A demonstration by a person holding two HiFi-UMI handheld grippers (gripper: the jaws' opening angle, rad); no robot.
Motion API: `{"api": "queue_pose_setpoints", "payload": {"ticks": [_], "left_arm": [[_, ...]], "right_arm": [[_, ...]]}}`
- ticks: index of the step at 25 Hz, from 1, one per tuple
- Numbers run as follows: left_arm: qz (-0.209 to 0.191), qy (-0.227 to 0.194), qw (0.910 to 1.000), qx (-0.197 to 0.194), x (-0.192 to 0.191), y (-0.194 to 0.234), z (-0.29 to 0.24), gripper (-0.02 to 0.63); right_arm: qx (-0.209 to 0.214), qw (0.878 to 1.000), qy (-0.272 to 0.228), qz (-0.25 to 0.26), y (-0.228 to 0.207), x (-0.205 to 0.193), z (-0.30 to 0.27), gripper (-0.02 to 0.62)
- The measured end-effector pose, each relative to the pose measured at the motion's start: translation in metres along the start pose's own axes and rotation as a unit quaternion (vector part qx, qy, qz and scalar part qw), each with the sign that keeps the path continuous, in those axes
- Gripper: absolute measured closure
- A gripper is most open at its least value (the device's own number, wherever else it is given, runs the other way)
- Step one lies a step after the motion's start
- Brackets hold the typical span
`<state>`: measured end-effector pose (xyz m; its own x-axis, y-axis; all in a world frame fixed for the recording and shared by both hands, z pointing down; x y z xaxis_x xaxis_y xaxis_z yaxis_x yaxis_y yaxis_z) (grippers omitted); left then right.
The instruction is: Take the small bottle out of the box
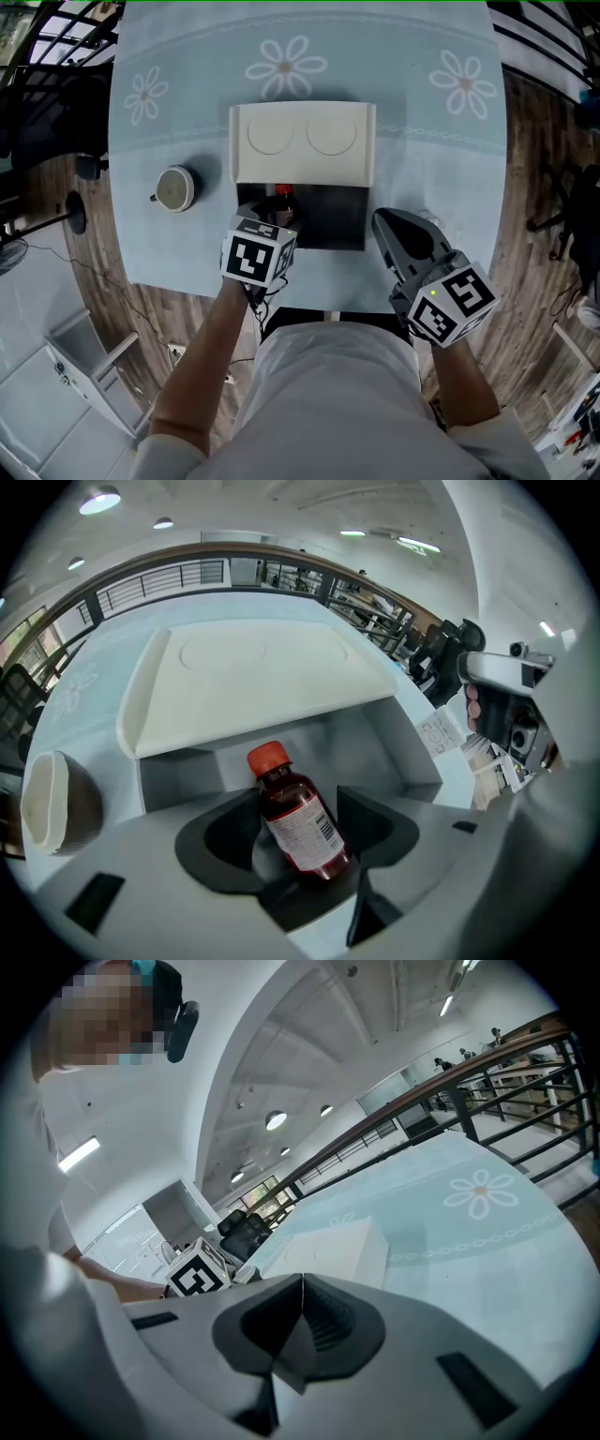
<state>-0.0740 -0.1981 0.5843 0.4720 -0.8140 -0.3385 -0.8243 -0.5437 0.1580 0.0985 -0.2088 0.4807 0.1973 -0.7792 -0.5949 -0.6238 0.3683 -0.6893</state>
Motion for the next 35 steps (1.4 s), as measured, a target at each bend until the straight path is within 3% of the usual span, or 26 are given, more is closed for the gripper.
{"api": "queue_pose_setpoints", "payload": {"ticks": [8, 20, 35], "left_arm": [[0.015, 0.020, 0.9997, 0.003, -0.002, 0.003, -0.009, 0.351], [0.004, 0.015, 0.9998, -0.011, 0.002, -0.001, -0.007, 0.368], [-0.027, -0.072, 0.9969, -0.018, 0.017, -0.012, 0.041, 0.376]], "right_arm": [[-0.004, 1.000, 0.000, -0.003, -0.006, -0.001, 0.003, 0.572], [-0.004, 1.000, -0.001, 0.000, -0.001, 0.000, 0.003, 0.572], [-0.002, 1.000, -0.014, 0.026, 0.036, -0.001, 0.011, 0.572]]}}
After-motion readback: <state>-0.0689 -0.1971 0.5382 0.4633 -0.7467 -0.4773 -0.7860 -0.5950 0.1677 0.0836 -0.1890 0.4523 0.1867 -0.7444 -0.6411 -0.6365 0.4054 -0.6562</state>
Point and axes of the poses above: the fingertips, and each gripper's own axes: z backward along the fingers, y to its left, x out of its top, the point moved 3 cm from there along z, backward along the fingers, and after that the axes turned 9 degrees about -z, right-handed, at the moved point
